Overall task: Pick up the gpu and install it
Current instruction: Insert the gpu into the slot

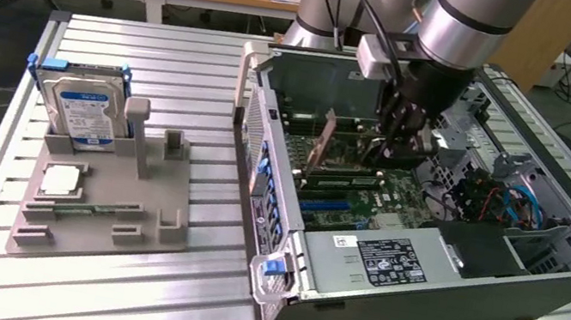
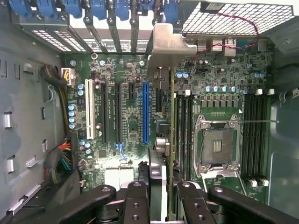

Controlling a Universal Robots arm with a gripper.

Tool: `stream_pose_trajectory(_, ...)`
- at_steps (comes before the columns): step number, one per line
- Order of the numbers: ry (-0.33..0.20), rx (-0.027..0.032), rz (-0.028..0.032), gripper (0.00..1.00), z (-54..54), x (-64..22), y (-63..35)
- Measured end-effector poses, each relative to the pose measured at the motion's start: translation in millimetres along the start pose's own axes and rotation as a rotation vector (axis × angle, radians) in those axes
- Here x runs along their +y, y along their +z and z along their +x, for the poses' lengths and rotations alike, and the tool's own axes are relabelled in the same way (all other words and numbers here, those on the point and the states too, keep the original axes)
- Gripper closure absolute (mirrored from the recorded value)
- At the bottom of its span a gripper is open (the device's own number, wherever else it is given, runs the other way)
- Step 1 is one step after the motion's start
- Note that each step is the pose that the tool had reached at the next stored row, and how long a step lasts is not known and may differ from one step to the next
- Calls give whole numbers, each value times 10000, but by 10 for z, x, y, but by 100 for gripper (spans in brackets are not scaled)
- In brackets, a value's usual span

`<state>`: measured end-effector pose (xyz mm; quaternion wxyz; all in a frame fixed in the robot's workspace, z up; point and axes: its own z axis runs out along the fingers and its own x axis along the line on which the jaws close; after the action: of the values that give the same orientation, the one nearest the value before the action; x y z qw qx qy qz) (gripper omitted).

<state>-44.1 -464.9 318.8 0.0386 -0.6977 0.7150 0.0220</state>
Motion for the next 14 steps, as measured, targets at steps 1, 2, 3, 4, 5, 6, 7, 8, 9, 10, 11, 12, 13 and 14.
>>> stream_pose_trajectory(1,0,0,0,73,7,0,1)
stream_pose_trajectory(2,0,0,1,73,15,0,2)
stream_pose_trajectory(3,2,0,1,73,18,1,4)
stream_pose_trajectory(4,3,-1,1,73,20,1,7)
stream_pose_trajectory(5,2,1,0,73,20,1,10)
stream_pose_trajectory(6,0,0,1,73,21,2,15)
stream_pose_trajectory(7,0,-1,1,73,22,5,21)
stream_pose_trajectory(8,0,-1,1,73,22,7,27)
stream_pose_trajectory(9,0,-1,1,73,23,8,35)
stream_pose_trajectory(10,0,-2,1,73,24,10,42)
stream_pose_trajectory(11,1,-3,0,73,24,10,49)
stream_pose_trajectory(12,1,-2,0,73,26,11,54)
stream_pose_trajectory(13,1,-1,0,73,31,12,57)
stream_pose_trajectory(14,2,-3,1,73,35,12,61)
